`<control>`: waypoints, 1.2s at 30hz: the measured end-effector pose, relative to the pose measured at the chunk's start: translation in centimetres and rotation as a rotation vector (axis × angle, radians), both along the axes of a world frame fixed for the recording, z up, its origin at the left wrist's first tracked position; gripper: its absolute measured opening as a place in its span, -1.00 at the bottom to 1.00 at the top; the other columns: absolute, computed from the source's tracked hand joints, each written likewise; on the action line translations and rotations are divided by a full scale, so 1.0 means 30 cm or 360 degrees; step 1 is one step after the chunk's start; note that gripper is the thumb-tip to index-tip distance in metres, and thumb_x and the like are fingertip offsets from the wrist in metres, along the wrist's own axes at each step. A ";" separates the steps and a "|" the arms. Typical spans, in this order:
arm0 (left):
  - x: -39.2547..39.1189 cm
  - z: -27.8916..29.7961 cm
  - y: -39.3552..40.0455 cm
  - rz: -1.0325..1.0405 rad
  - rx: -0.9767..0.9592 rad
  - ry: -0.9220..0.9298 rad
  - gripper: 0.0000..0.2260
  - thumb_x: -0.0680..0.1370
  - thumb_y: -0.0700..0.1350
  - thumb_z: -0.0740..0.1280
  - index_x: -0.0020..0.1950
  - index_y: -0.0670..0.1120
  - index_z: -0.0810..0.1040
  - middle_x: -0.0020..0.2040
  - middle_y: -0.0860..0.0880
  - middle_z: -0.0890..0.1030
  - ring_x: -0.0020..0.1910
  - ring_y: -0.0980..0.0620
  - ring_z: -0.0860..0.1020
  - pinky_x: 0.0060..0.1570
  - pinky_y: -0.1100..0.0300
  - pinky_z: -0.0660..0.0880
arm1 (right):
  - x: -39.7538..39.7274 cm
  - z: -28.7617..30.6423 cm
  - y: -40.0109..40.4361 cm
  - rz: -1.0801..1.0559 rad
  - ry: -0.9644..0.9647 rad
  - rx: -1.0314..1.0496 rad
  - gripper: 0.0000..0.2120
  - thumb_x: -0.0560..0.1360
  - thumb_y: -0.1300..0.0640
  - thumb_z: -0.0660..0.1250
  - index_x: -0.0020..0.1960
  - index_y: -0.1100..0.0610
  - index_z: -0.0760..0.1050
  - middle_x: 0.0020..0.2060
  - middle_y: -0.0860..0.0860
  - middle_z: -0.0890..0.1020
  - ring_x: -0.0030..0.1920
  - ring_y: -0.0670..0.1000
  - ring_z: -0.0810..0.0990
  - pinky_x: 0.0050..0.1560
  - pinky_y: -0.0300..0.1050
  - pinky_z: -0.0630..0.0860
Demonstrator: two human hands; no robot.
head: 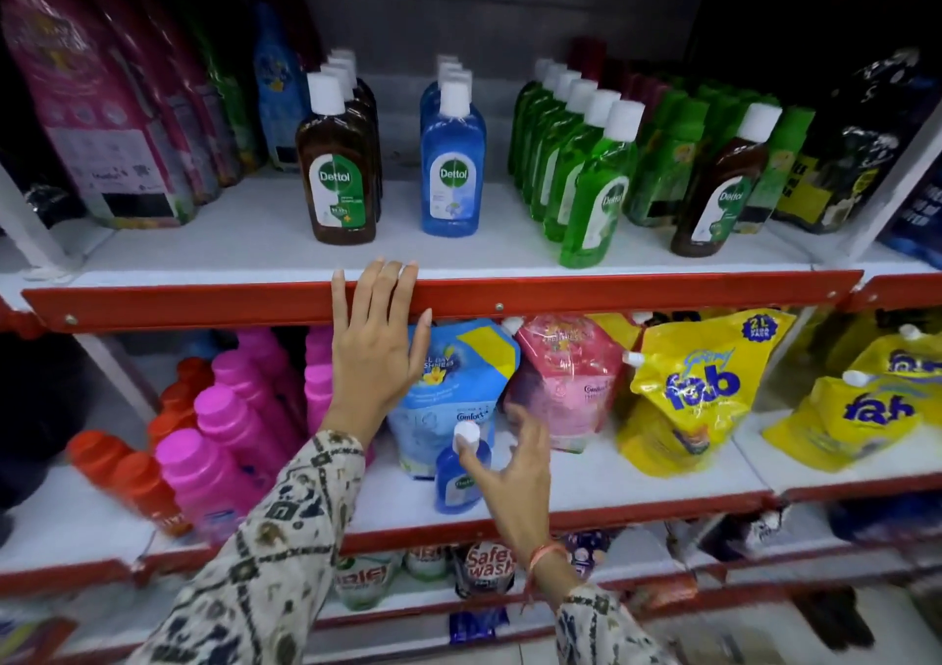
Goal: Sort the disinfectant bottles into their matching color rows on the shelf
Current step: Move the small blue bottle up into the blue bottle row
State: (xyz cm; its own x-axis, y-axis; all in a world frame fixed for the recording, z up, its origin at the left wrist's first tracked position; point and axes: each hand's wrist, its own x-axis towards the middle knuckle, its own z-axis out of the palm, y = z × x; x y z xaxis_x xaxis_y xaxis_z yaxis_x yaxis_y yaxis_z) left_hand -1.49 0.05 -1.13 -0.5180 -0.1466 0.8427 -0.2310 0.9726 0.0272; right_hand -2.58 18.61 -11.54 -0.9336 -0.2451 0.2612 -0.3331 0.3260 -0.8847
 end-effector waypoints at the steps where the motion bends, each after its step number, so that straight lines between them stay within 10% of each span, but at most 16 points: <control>1: -0.001 0.000 -0.004 -0.0008 -0.0007 0.0003 -0.58 0.63 -0.01 0.16 0.44 -0.18 0.36 0.33 -0.18 0.50 0.40 -0.17 0.38 0.53 -0.20 0.01 | 0.024 -0.037 -0.007 -0.0011 -0.0066 0.0063 -0.31 0.31 -0.22 0.48 0.29 0.09 0.37 0.09 -0.01 0.46 0.16 0.05 0.46 0.16 -0.04 0.47; 16: 0.016 0.001 -0.034 -0.0082 -0.0064 -0.0024 -0.60 0.64 -0.02 0.13 0.42 -0.17 0.38 0.30 -0.17 0.53 0.35 -0.12 0.39 0.52 -0.13 0.06 | 0.076 -0.099 -0.075 -0.0198 -0.0263 0.0035 -0.33 0.10 -0.17 0.53 0.09 0.00 0.31 0.01 -0.03 0.50 0.02 0.05 0.57 -0.08 -0.12 0.56; 19: 0.014 -0.004 -0.037 -0.0082 -0.0065 -0.0028 -0.60 0.63 -0.02 0.14 0.43 -0.17 0.37 0.31 -0.17 0.52 0.37 -0.11 0.38 0.53 -0.13 0.05 | 0.060 -0.006 -0.041 -0.0191 -0.0103 -0.0051 -0.34 0.08 -0.25 0.51 0.05 -0.12 0.28 -0.04 -0.15 0.49 -0.06 -0.13 0.53 -0.19 -0.44 0.46; 25: 0.015 -0.003 -0.031 -0.0081 -0.0033 -0.0052 -0.59 0.63 -0.02 0.14 0.44 -0.16 0.36 0.31 -0.16 0.51 0.37 -0.11 0.38 0.54 -0.12 0.02 | -0.002 0.253 0.020 -0.0114 0.0190 -0.0270 -0.35 0.11 -0.14 0.59 0.10 -0.05 0.39 0.01 -0.02 0.60 0.02 0.03 0.65 -0.05 0.03 0.64; 32: 0.025 0.009 -0.020 -0.0100 0.0007 -0.0079 -0.58 0.61 -0.01 0.14 0.41 -0.17 0.42 0.29 -0.15 0.54 0.35 -0.11 0.41 0.52 -0.14 0.08 | -0.082 0.585 0.009 -0.0145 0.0526 -0.0509 -0.38 0.11 -0.18 0.53 0.11 -0.12 0.41 0.02 -0.13 0.59 0.04 -0.20 0.58 -0.07 -0.45 0.47; 36: 0.030 0.015 -0.012 -0.0118 0.0042 -0.0094 -0.58 0.59 -0.01 0.16 0.38 -0.16 0.46 0.28 -0.14 0.56 0.33 -0.12 0.46 0.50 -0.13 0.10 | -0.147 0.707 -0.047 -0.0128 0.0587 -0.0561 -0.36 0.13 -0.19 0.52 0.14 -0.12 0.40 0.07 -0.13 0.55 0.08 -0.18 0.57 -0.04 -0.25 0.61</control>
State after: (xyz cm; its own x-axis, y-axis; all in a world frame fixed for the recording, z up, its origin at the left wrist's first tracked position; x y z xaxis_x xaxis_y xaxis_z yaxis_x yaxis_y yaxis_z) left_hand -0.59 -0.31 -0.68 -0.5770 -0.1280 0.8067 -0.1604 0.9862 0.0417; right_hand -6.98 17.19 9.66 -0.7762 -0.0142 0.6303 -0.6297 0.0667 -0.7740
